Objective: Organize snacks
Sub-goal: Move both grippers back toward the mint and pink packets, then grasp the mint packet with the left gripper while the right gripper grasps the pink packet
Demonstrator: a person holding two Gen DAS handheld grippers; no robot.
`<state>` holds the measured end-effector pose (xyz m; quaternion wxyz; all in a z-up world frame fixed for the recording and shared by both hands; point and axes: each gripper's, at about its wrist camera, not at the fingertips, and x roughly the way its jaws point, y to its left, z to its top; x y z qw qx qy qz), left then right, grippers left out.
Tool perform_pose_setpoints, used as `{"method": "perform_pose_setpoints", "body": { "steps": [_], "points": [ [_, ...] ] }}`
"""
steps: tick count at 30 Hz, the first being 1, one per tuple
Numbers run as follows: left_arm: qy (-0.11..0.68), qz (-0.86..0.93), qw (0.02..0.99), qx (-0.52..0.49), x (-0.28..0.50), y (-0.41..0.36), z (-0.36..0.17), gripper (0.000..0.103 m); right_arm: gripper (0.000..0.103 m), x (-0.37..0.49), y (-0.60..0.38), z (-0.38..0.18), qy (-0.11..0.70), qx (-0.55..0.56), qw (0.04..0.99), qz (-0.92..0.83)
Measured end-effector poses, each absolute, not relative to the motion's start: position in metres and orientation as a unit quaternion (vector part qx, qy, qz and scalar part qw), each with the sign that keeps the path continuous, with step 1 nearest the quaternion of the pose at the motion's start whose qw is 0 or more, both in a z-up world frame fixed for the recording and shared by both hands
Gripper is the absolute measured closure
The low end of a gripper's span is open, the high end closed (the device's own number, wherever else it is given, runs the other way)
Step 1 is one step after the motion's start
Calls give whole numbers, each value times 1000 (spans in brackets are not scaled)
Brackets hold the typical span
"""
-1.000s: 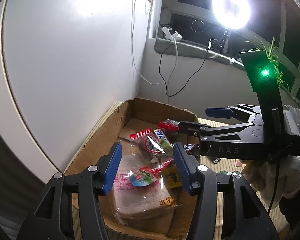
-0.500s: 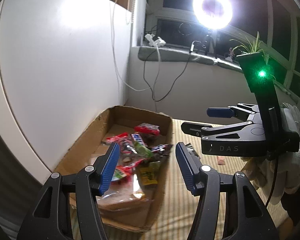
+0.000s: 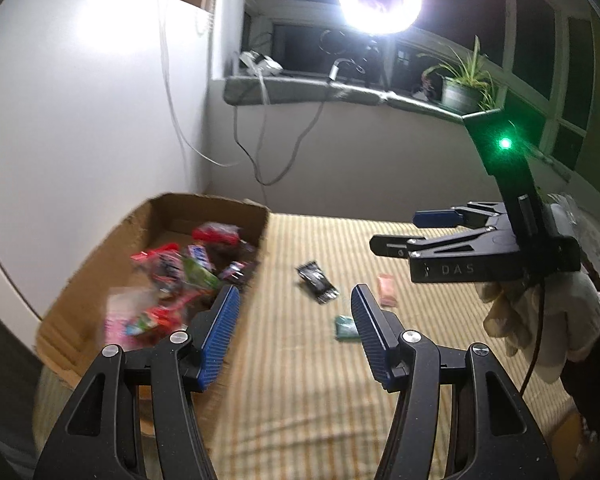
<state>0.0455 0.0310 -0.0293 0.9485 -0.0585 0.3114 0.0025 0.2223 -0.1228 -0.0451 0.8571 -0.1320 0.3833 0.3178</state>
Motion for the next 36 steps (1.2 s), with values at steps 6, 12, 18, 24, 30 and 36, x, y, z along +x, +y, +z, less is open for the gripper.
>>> {"method": "perform_pose_setpoints", "body": {
  "steps": [6,12,18,24,30,36],
  "points": [
    [344,-36,936,-65,52,8,-48,48,24,228,-142,-69,424,-135,838,317],
    [385,-73,916,-89,67,-9,-73,58,33,232,-150,-97,478,-109,811,320],
    [415,-90,898,-114,84,-12,-90,58,50,238,-151,-115,502,-94,800,316],
    [428,-100,889,-131,99,-13,-98,58,50,244,-146,-115,493,-99,808,308],
    [430,-98,888,-128,106,-19,-99,58,57,247,-133,-116,484,-113,812,306],
    [432,-95,889,-122,112,-23,-99,58,63,246,-123,-119,472,-133,816,307]
  ]
}}
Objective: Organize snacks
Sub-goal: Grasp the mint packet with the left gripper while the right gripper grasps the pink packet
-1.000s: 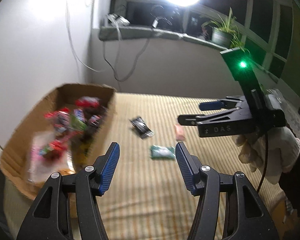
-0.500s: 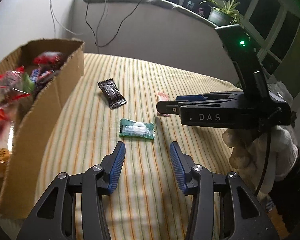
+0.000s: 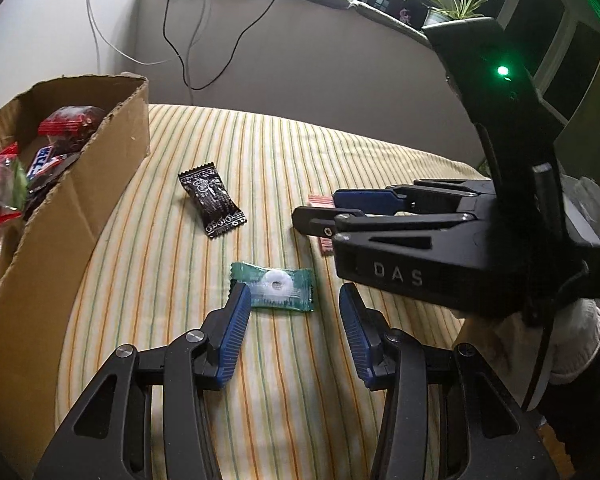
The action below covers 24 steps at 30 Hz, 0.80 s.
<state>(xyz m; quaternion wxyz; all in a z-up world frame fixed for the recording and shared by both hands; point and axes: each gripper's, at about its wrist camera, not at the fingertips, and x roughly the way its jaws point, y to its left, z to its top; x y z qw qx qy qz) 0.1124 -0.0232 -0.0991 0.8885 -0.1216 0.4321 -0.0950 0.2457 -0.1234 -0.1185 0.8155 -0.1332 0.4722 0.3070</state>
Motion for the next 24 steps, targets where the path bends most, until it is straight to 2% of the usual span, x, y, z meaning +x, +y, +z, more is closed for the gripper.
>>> {"method": "perform_pose_setpoints", "body": {
  "steps": [7,16,18,21,23,24],
  "points": [
    [436,-87,892,-87,118,-35,-98,58,81,243,-124,-118,464,-171,813,307],
    [434,-63,898,-46,129,-34,-101,57,82,241,-141,-118,463,-169,815,304],
    [431,-57,899,-43,131,-33,-102,67,82,238,-144,-118,460,-173,816,303],
    [429,-58,900,-48,131,-32,-102,68,83,237,-146,-118,460,-171,817,302],
    [426,-68,901,-48,129,-31,-100,79,83,236,-149,-118,459,-168,819,301],
    [425,-66,902,-45,128,-33,-99,81,83,235,-150,-118,459,-167,820,300]
  ]
}}
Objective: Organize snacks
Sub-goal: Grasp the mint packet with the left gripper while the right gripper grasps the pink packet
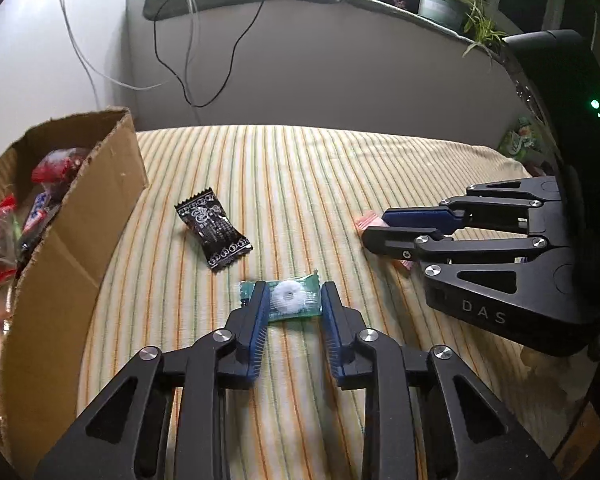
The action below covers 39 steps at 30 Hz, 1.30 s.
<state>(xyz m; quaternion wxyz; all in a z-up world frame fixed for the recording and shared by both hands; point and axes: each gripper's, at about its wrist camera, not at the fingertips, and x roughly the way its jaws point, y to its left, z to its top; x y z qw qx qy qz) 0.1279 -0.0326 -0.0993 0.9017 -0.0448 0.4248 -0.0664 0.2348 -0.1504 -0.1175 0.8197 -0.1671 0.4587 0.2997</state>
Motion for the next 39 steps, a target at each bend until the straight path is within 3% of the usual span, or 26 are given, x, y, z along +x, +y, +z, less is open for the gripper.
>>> {"method": "perform_pose_setpoints", "body": {
  "steps": [15,39],
  "points": [
    [401,-55,911,-77,121,-10,-89,94,83,224,-165,-104,449,-148,833,288],
    [384,-45,918,-90,114,14,-75,100,84,220,-175,-81,432,-136,843,290]
  ]
}}
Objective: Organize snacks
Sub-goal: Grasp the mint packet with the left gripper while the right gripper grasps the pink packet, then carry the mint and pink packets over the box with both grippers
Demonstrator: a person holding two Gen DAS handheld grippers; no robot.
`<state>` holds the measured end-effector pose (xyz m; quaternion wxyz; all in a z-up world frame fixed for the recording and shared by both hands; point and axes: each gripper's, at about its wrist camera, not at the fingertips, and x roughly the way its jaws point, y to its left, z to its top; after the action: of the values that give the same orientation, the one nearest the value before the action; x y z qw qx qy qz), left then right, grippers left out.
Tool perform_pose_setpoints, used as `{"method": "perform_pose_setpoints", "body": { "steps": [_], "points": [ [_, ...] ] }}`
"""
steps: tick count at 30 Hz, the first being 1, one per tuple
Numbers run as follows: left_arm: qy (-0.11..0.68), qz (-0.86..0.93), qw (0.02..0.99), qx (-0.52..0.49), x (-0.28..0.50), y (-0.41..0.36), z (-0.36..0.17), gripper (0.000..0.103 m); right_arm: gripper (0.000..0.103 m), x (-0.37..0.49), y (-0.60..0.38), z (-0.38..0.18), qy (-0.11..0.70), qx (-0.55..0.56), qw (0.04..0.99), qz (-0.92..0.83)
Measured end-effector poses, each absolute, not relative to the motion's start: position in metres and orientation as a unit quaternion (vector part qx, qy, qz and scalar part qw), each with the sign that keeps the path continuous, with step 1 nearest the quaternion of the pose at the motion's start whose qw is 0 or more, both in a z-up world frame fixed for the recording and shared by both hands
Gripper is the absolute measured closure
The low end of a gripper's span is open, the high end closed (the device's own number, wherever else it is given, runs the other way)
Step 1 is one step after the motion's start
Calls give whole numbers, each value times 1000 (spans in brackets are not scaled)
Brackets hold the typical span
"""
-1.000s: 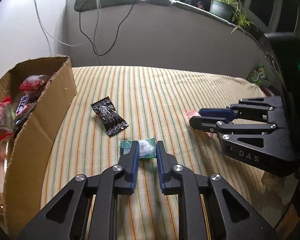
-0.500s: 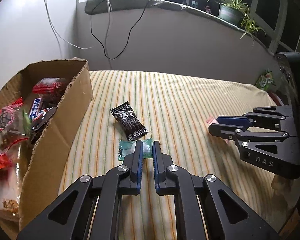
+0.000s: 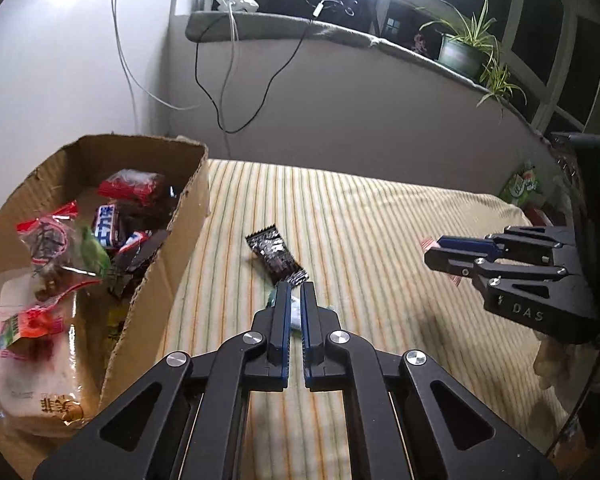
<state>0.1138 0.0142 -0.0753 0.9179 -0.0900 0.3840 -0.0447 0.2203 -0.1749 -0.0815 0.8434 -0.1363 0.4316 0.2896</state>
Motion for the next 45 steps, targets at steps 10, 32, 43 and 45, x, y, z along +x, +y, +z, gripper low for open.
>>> {"method": "perform_pose_setpoints", "body": {
  "steps": [10,32,43,45],
  "points": [
    [416,-38,904,-89,125,-1,-91,46,84,219,-172,-86,439,-140,837,294],
    [417,-35,907,-45,130,-9,-96,88,84,222,-175,-86,441,-133,840,288],
    [416,-66,905,-57,138,-18,-97,91,84,219,-175,-82,436,-135,843,285],
    [419,-68,904,-49,141,-23,-100,91,84,219,-177,-81,436,-134,844,283]
  ]
}}
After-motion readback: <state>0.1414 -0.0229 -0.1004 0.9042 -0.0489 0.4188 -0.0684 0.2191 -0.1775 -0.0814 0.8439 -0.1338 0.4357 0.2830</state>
